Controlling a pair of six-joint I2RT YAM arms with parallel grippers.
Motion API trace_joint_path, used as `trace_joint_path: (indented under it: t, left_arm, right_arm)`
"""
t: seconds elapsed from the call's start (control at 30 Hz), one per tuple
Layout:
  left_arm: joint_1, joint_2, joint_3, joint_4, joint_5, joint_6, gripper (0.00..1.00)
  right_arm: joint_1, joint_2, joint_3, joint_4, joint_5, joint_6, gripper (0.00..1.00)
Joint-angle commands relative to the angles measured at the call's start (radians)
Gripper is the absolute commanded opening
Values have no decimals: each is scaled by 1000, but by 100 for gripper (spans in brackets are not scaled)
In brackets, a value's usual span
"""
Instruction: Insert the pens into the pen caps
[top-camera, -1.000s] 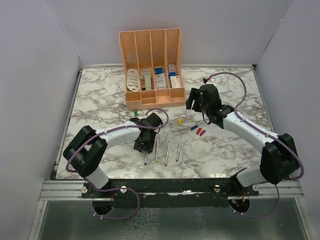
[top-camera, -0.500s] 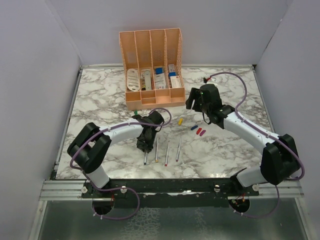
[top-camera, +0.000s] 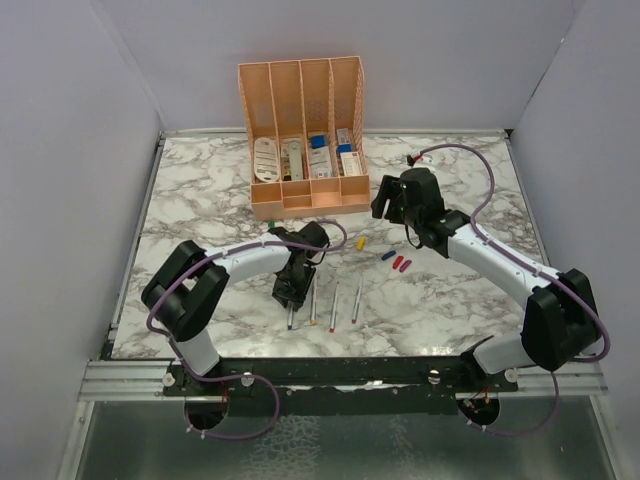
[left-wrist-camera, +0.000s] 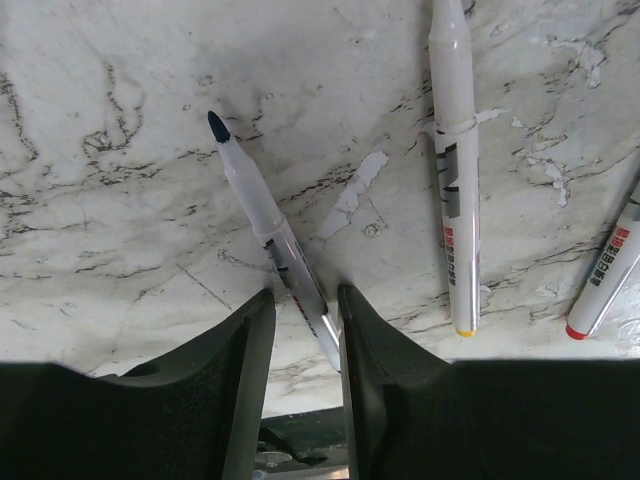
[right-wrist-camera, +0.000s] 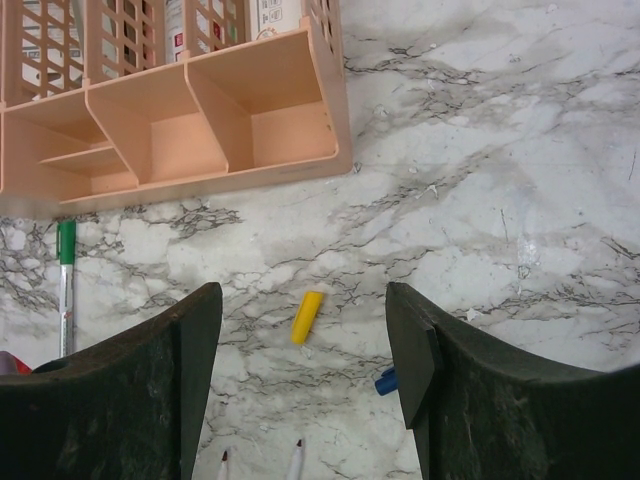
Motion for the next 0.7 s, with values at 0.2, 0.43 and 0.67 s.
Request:
trace_joint_path:
  t: [0.2, 0.43, 0.67]
  left_arm:
    - [-3, 107, -52, -2, 18, 2, 35]
    - [-1, 131, -26, 69, 15, -16, 35]
    - [-2, 170, 6, 99, 16, -12, 31]
  right_arm:
    - [2, 4, 24, 6, -17, 8, 66]
    - [2, 12, 23, 14, -35, 9, 66]
    - [2, 18, 30, 13, -34, 8, 66]
